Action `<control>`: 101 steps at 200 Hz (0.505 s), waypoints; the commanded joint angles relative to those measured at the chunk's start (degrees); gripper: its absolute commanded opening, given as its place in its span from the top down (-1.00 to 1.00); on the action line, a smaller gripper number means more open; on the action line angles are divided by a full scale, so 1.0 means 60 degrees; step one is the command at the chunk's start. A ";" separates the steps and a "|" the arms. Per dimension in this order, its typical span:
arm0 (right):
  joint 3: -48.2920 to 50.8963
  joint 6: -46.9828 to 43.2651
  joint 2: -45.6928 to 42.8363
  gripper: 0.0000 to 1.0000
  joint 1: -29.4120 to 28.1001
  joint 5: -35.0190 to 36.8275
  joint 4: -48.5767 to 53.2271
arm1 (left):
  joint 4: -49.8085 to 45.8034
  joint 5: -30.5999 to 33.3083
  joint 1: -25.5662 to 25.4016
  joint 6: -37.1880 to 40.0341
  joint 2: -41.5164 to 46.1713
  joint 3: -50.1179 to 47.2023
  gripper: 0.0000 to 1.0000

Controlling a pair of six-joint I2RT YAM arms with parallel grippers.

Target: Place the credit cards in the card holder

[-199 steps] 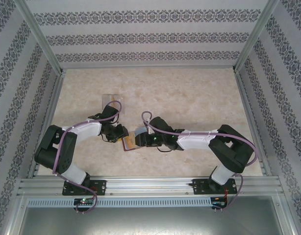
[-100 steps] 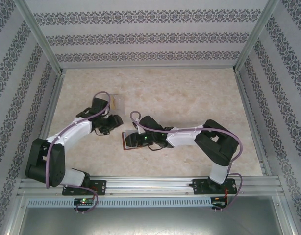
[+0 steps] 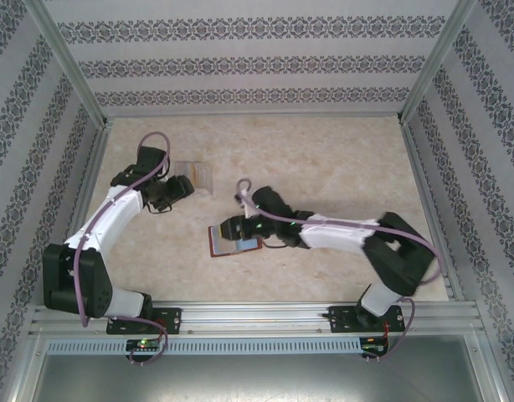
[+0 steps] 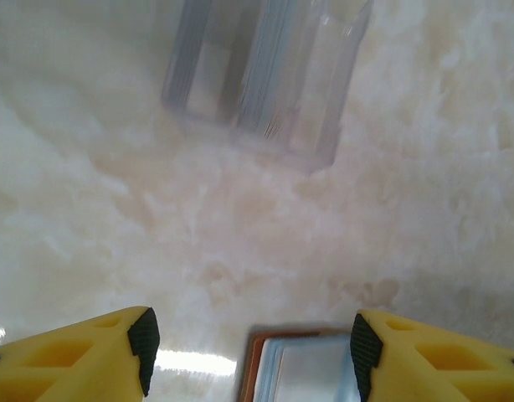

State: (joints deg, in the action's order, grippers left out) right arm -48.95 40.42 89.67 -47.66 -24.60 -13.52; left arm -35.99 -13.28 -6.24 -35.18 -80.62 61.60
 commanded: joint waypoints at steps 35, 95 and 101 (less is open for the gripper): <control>0.0994 -0.1790 -0.3516 -0.10 0.1195 0.2657 0.1441 | -0.0582 0.0577 0.0093 0.0850 -0.1478 0.1822 -0.30; 0.1696 -0.2241 -0.4666 -0.11 0.1327 0.3734 0.1998 | -0.0908 0.1090 -0.0146 0.1398 -0.3540 0.3498 -0.27; 0.1720 -0.2214 -0.4688 -0.11 0.1349 0.3741 0.2018 | -0.1046 0.1325 -0.0146 0.1469 -0.3717 0.3649 -0.27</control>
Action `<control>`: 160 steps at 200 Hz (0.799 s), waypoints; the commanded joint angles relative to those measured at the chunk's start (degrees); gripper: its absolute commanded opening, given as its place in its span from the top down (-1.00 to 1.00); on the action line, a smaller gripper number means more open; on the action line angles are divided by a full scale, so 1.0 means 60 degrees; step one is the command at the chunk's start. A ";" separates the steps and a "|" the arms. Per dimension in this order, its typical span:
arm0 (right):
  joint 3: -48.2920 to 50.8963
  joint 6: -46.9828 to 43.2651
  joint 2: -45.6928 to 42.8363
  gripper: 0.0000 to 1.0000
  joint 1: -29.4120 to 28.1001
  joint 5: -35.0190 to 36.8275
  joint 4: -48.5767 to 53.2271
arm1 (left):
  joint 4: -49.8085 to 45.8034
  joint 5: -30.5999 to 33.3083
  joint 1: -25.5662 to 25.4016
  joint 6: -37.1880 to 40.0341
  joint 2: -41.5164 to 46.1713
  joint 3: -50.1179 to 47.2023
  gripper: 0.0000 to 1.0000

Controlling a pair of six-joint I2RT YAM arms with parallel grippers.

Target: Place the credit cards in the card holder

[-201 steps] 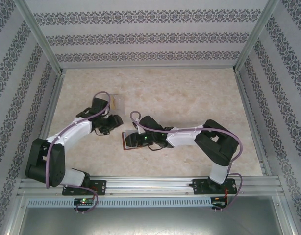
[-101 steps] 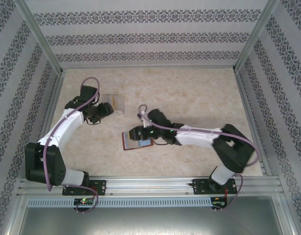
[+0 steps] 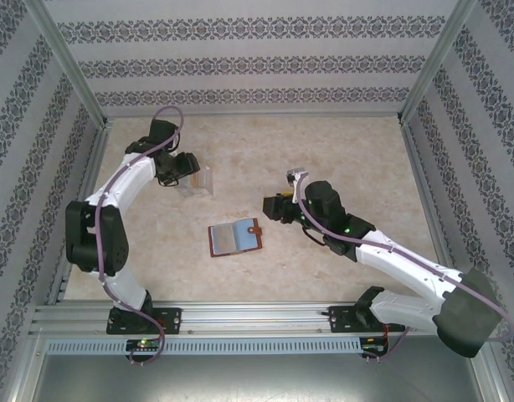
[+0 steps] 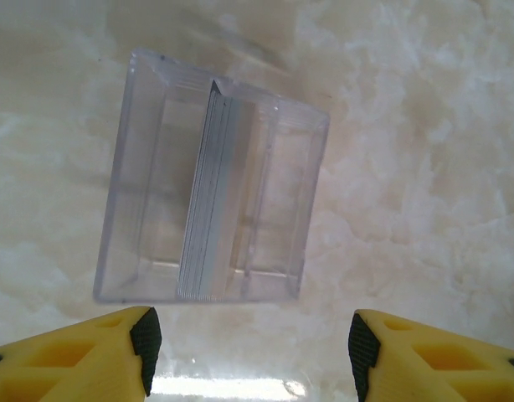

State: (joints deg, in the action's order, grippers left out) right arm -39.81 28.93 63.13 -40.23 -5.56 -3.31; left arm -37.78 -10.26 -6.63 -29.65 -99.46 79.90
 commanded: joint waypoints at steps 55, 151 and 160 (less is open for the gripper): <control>0.0222 -0.0294 -0.0352 -0.11 0.0234 0.0466 0.0458 | -0.1371 0.0715 -0.0080 0.1028 -0.2140 0.1974 -0.29; 0.0278 -0.0046 -0.0267 -0.11 0.0336 0.0430 0.0515 | -0.1591 0.2494 -0.0190 0.1126 -0.2544 0.2240 -0.24; 0.0278 -0.0047 -0.0247 -0.11 0.0347 0.0444 0.0501 | -0.1591 0.2570 -0.0225 0.1146 -0.2501 0.2241 -0.24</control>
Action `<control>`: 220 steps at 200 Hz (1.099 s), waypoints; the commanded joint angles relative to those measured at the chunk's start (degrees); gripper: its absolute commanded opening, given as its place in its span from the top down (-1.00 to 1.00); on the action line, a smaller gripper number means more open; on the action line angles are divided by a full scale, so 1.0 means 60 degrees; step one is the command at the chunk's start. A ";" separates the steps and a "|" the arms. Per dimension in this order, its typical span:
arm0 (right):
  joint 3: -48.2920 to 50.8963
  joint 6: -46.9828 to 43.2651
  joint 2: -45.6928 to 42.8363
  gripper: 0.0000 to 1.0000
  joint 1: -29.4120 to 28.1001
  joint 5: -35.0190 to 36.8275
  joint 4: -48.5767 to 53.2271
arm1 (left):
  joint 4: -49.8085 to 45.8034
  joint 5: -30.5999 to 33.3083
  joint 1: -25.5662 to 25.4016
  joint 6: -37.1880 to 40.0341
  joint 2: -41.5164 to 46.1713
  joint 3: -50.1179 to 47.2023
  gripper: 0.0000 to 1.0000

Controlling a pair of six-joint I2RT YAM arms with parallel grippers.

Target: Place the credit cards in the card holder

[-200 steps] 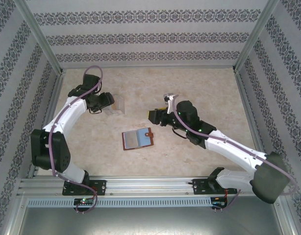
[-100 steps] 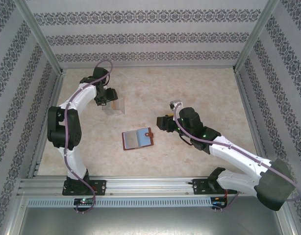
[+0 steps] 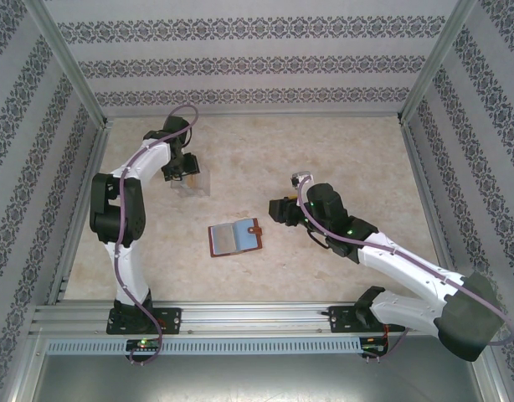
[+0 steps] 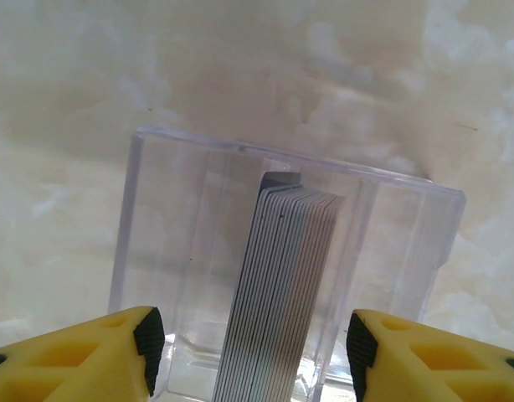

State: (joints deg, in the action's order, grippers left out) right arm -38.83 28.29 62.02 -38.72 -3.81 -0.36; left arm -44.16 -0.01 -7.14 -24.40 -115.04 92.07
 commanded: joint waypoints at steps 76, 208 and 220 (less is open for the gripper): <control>0.0066 0.0239 0.0136 -0.10 0.0140 -0.0023 -0.0028 | -0.1124 0.1169 -0.0306 0.0582 -0.0129 0.0556 -0.16; 0.0026 0.0362 0.0138 -0.10 0.0222 -0.0181 -0.0101 | -0.1536 0.1091 -0.0318 0.0710 -0.0740 0.0928 -0.25; 0.0055 0.0374 0.0146 -0.10 0.0215 -0.0152 -0.0116 | -0.1584 0.1275 -0.0306 0.0676 -0.0725 0.0925 -0.22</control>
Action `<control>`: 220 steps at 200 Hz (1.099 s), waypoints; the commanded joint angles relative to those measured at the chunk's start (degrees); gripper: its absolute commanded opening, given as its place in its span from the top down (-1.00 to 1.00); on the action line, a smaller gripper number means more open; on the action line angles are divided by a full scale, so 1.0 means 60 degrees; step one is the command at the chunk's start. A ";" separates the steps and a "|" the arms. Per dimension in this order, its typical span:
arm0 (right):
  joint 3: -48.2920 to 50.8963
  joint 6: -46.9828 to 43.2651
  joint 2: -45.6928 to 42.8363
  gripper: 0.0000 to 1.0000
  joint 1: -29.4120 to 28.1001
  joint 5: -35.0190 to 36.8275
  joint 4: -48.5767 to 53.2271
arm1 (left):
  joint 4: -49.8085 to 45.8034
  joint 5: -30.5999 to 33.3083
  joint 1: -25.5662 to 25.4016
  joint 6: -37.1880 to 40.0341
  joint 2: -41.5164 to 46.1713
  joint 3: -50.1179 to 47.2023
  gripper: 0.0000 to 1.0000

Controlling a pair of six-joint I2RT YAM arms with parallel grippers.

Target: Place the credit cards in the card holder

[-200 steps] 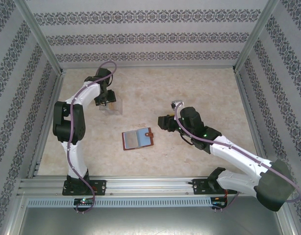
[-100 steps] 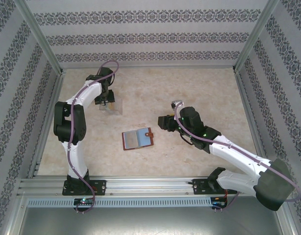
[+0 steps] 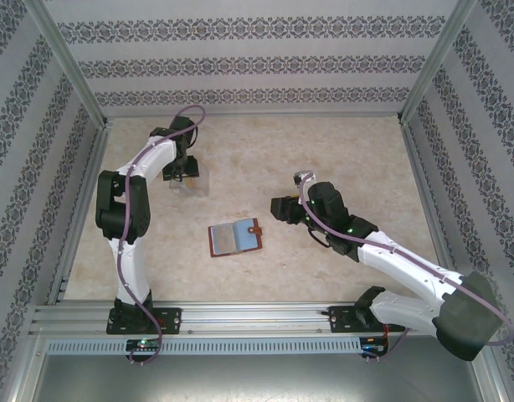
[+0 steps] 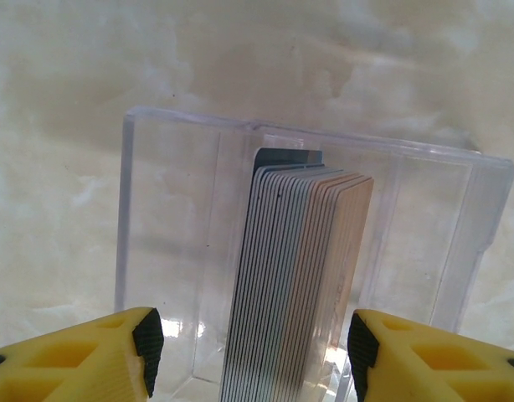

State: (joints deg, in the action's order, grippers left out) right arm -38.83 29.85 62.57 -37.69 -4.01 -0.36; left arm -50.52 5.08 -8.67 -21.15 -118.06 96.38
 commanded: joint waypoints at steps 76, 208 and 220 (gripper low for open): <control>0.0198 0.0203 -0.0023 -0.10 0.0100 -0.0097 -0.0160 | -0.0440 0.1514 -0.0061 -0.0022 0.0309 0.0057 -0.14; 0.0390 0.0295 -0.0184 -0.10 0.0158 -0.0093 -0.0174 | -0.0358 0.2083 -0.0269 -0.0020 0.0560 0.0006 0.39; 0.0400 0.0313 -0.0173 -0.10 0.0156 -0.0107 -0.0189 | -0.0369 0.2044 -0.0262 0.0014 0.0549 0.0006 0.46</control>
State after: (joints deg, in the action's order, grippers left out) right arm -37.10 31.31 62.61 -37.58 -4.10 -0.58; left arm -50.65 15.57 -9.80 -21.30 -116.90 96.51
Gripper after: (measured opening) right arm 0.552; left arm 0.320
